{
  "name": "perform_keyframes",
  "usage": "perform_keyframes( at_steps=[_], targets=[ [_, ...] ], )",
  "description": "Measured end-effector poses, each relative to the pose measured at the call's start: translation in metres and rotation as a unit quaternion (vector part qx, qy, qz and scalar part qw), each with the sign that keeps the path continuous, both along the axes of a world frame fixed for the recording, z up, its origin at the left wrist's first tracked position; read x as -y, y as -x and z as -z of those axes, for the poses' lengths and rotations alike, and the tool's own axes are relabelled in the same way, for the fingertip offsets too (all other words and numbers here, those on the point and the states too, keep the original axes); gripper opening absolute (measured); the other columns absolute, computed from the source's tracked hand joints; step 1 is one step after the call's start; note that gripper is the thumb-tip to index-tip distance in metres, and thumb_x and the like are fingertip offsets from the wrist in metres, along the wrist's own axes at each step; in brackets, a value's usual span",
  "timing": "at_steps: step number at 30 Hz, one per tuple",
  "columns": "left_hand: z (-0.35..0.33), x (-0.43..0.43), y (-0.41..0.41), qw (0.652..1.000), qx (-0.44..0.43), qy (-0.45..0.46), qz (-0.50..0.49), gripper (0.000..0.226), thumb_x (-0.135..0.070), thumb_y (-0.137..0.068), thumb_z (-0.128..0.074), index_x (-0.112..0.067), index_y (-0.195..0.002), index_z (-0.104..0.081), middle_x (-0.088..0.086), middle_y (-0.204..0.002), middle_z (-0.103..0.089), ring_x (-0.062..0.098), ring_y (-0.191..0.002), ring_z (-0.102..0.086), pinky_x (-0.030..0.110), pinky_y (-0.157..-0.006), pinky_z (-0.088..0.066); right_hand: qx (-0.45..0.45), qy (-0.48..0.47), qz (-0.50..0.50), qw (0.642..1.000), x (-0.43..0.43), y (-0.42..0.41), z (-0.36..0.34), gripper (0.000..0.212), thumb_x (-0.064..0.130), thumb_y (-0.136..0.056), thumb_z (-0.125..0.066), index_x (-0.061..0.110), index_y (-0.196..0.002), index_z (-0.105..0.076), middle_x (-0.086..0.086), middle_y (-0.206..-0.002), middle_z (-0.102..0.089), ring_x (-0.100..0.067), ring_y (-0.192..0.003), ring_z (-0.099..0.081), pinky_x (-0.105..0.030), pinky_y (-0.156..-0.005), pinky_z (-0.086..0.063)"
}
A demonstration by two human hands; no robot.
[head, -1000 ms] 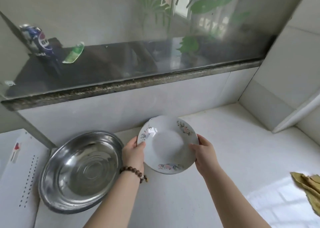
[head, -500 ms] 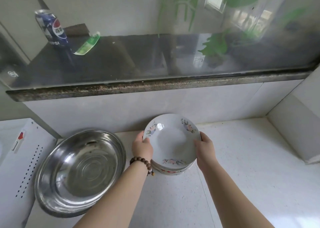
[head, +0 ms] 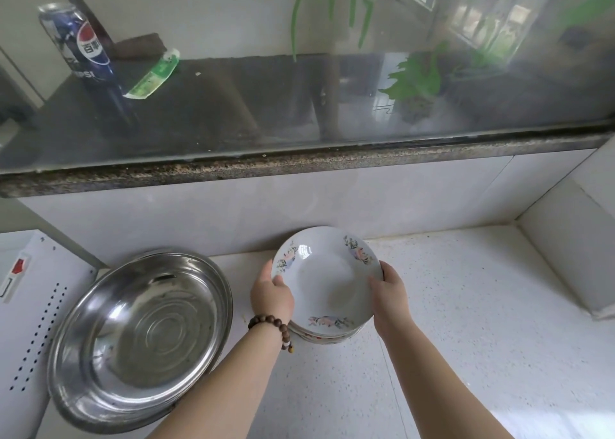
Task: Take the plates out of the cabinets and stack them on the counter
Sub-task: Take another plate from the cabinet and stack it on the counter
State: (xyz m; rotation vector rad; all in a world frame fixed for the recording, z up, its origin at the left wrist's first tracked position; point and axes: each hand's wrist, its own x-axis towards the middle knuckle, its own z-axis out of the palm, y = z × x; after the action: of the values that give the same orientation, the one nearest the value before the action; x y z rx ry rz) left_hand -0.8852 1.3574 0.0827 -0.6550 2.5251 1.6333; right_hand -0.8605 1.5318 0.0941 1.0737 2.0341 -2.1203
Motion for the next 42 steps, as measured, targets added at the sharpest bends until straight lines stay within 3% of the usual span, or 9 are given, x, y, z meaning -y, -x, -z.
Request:
perform_keyframes(
  at_steps=[9,15,18,20,21,22,26,34,42],
  targets=[
    [0.001,0.002,-0.002,1.000,0.009,-0.010,0.013,0.041,-0.004,-0.099,-0.034,-0.011,-0.136,-0.050,0.011,-0.129,-0.061,0.029,-0.114,-0.058,0.033,-0.090,-0.048,0.010,-0.015,-0.019,1.000,0.004,-0.001,-0.006,0.048,0.001,-0.072,-0.038,0.021,-0.108,-0.064,-0.003,-0.102,-0.070,-0.027,-0.099,-0.064,-0.049,-0.089,-0.054],
    [-0.007,0.011,0.003,0.998,0.015,-0.043,0.032,0.034,-0.010,-0.098,-0.036,-0.006,-0.124,-0.058,0.010,-0.124,-0.064,0.026,-0.101,-0.059,0.031,-0.084,-0.047,0.027,0.016,-0.069,0.997,-0.007,-0.001,-0.011,0.054,0.020,-0.087,-0.053,0.006,-0.139,-0.042,-0.008,-0.138,-0.051,-0.029,-0.124,-0.050,-0.045,-0.104,-0.043],
    [-0.014,0.017,0.000,0.996,0.002,-0.087,0.004,0.030,-0.018,-0.098,-0.044,-0.005,-0.120,-0.061,0.003,-0.115,-0.062,0.024,-0.110,-0.055,0.026,-0.086,-0.037,0.023,0.014,-0.044,0.999,-0.011,-0.006,-0.019,0.049,0.037,-0.082,-0.059,0.013,-0.124,-0.049,-0.008,-0.128,-0.049,-0.022,-0.114,-0.048,-0.035,-0.090,-0.041],
    [-0.018,0.021,-0.004,0.996,-0.015,-0.092,0.001,0.021,-0.021,-0.097,-0.045,-0.026,-0.084,-0.061,-0.011,-0.087,-0.057,0.021,-0.094,-0.052,0.028,-0.073,-0.039,0.005,-0.002,-0.002,1.000,-0.014,-0.010,-0.024,0.052,0.035,-0.083,-0.055,-0.008,-0.112,-0.051,-0.025,-0.124,-0.056,-0.019,-0.093,-0.047,-0.039,-0.089,-0.044],
    [-0.022,0.025,-0.006,0.996,-0.023,-0.082,0.003,0.027,-0.022,-0.096,-0.044,-0.033,-0.071,-0.049,-0.014,-0.077,-0.050,0.019,-0.087,-0.047,0.025,-0.066,-0.037,0.000,-0.012,0.016,1.000,-0.015,-0.012,-0.026,0.049,0.030,-0.087,-0.053,-0.011,-0.114,-0.049,-0.023,-0.122,-0.055,-0.034,-0.109,-0.057,-0.046,-0.096,-0.043],
    [-0.024,0.029,-0.008,0.996,-0.032,-0.082,0.000,0.028,-0.024,-0.096,-0.044,-0.033,-0.069,-0.046,-0.013,-0.075,-0.049,0.018,-0.085,-0.046,0.023,-0.064,-0.036,-0.009,-0.019,0.027,0.999,-0.016,-0.015,-0.028,0.043,0.027,-0.090,-0.052,-0.009,-0.113,-0.050,-0.016,-0.122,-0.052,-0.025,-0.119,-0.036,-0.049,-0.098,-0.042],
    [-0.026,0.048,-0.020,0.988,-0.034,-0.149,-0.026,0.022,-0.026,-0.097,-0.045,-0.014,-0.103,-0.062,0.002,-0.106,-0.065,0.019,-0.102,-0.061,0.035,-0.094,-0.044,-0.065,-0.059,0.031,0.996,-0.008,-0.024,-0.036,0.022,0.030,-0.091,-0.052,0.020,-0.110,-0.059,0.004,-0.107,-0.062,0.002,-0.088,-0.052,-0.026,-0.073,-0.041],
    [-0.035,0.085,-0.060,0.969,-0.066,-0.206,-0.120,0.020,-0.026,-0.096,-0.047,-0.017,-0.090,-0.064,0.007,-0.096,-0.071,0.018,-0.092,-0.066,0.037,-0.089,-0.046,-0.098,-0.065,-0.074,0.990,0.056,-0.037,-0.043,0.012,0.027,-0.091,-0.054,0.025,-0.093,-0.065,0.006,-0.102,-0.066,-0.016,-0.100,-0.061,-0.042,-0.094,-0.050],
    [-0.043,0.160,-0.127,0.932,-0.119,-0.199,-0.277,0.018,-0.020,-0.091,-0.049,-0.021,-0.087,-0.067,0.004,-0.091,-0.072,0.019,-0.091,-0.068,0.035,-0.083,-0.052,-0.111,-0.041,-0.237,0.964,0.150,-0.043,-0.032,0.013,0.028,-0.088,-0.054,0.025,-0.084,-0.066,0.005,-0.083,-0.066,-0.014,-0.082,-0.060,-0.034,-0.081,-0.049]
  ],
)
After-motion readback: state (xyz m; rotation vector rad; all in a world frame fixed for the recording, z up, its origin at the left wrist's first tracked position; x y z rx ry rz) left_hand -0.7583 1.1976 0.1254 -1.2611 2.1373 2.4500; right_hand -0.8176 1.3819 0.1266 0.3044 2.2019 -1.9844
